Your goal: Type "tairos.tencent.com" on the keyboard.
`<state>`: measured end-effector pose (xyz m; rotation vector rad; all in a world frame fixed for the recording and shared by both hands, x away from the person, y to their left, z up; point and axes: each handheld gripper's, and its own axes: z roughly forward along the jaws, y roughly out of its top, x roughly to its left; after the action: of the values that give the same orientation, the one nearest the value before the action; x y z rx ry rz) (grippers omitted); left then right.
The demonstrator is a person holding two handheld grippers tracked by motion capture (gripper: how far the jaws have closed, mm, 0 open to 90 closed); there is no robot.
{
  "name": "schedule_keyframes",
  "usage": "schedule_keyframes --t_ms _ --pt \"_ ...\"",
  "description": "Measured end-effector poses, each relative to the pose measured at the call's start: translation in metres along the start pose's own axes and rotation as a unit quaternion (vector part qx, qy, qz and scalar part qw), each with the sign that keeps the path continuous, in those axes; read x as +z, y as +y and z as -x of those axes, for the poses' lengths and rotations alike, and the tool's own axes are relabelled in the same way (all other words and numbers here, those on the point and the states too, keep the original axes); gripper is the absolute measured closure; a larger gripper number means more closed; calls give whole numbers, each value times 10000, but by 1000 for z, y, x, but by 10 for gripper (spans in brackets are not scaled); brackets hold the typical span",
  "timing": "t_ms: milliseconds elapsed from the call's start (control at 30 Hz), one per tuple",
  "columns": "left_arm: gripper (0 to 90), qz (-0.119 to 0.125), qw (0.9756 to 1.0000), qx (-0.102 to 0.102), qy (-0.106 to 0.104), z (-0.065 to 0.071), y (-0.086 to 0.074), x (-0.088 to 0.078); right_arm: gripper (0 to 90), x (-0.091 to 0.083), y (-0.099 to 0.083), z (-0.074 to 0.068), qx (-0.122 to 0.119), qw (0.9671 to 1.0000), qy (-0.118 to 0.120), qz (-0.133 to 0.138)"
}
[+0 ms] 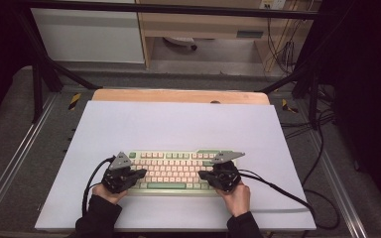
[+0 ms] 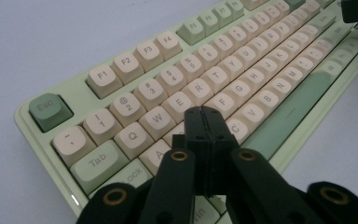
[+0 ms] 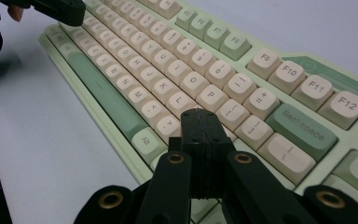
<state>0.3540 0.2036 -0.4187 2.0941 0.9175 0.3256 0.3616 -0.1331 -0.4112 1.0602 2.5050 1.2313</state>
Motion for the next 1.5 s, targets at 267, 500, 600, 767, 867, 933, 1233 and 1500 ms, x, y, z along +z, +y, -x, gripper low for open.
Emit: schedule_keyframes --t_ms 267,500,600,767,867,933,1233,1500 --pt "897 7 10000 -18 20 -2 -3 -4 900 10 10 -4 -40 10000 -50 4" --pt "897 37 10000 -38 18 -3 -4 -6 900 22 17 -4 -41 10000 -74 -9" --pt "897 36 10000 -36 14 -3 -4 -6 900 26 19 -4 -70 9999 -107 -38" --pt "897 37 10000 -45 11 -3 -5 -6 900 34 25 -6 -100 9999 -120 -63" --pt "897 37 10000 -49 3 -4 -5 -6 900 40 28 -7 -109 9998 -132 -80" --pt "897 34 10000 -49 1 -4 -5 -6 900 43 30 -8 -137 9998 -141 -105" --pt "897 28 10000 -58 -1 -4 -5 -6 900 53 30 -6 -112 9998 -126 -140" --pt "897 17 10000 -64 -6 -5 -6 -5 900 55 29 -6 -69 9998 -118 -175"
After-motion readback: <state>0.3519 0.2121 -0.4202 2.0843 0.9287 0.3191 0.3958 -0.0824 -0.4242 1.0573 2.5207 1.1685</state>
